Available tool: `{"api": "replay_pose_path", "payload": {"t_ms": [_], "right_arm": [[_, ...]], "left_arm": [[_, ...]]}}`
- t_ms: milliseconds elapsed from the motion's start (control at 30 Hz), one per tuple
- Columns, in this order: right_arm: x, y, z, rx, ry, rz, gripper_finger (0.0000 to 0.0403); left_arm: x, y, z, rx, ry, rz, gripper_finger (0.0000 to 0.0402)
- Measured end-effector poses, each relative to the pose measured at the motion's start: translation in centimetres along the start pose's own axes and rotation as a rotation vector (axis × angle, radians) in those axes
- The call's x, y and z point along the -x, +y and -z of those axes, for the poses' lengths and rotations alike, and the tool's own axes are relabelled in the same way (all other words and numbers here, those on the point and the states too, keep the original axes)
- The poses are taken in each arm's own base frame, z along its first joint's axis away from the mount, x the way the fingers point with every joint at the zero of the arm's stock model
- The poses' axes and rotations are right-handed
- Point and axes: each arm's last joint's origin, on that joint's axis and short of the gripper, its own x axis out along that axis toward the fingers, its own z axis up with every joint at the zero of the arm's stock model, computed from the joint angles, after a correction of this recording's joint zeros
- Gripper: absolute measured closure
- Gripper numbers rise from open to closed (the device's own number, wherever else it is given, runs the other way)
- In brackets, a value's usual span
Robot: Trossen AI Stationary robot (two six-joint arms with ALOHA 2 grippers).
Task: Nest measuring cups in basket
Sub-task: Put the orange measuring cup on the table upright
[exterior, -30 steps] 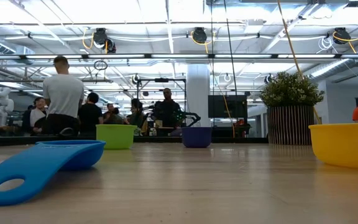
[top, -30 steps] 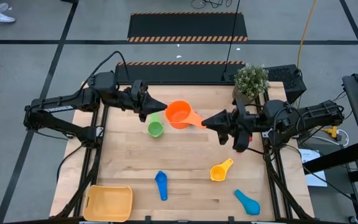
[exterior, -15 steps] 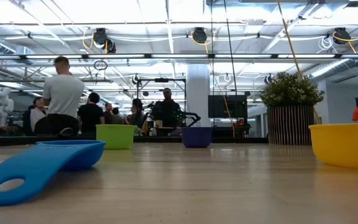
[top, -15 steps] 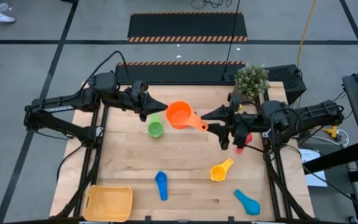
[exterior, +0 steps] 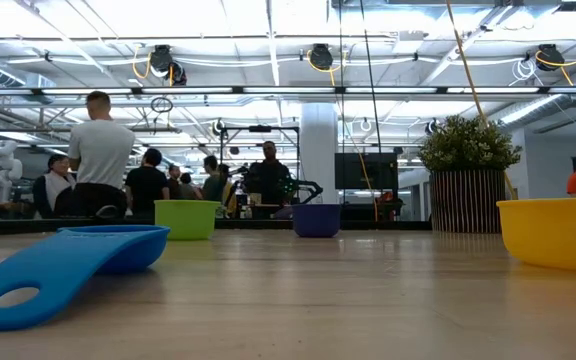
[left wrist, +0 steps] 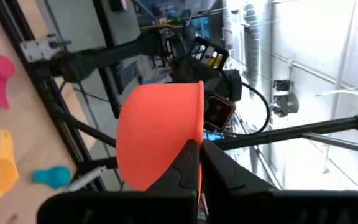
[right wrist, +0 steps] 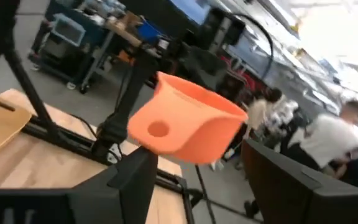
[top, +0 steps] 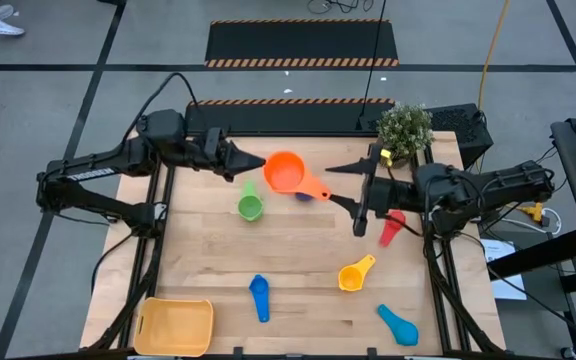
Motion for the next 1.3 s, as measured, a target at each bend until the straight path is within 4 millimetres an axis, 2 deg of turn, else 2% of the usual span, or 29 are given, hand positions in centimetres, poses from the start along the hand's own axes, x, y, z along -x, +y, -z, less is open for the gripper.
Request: {"api": "replay_pose_path", "payload": {"t_ms": [433,733,967,1300], "right_arm": [[0.6,0.1,1.4,-0.215,0.15,-0.018,0.015],[0.4,-0.6,3.6,-0.391,0.328,0.019,0.0132],[0.5,-1.1,5.0,-0.506,0.429,-0.004,0.0124],[1.7,-2.4,6.8,-0.506,0.581,0.023,0.0126]], "left_arm": [[1.4,-0.2,-0.4,-0.101,-0.027,-0.03,0.04],[2.8,-0.3,-0.8,-0.158,-0.057,-0.059,0.04],[4.1,0.2,-1.1,-0.237,-0.071,-0.15,0.04],[4.5,1.1,-0.4,-0.289,-0.048,-0.275,0.04]]}}
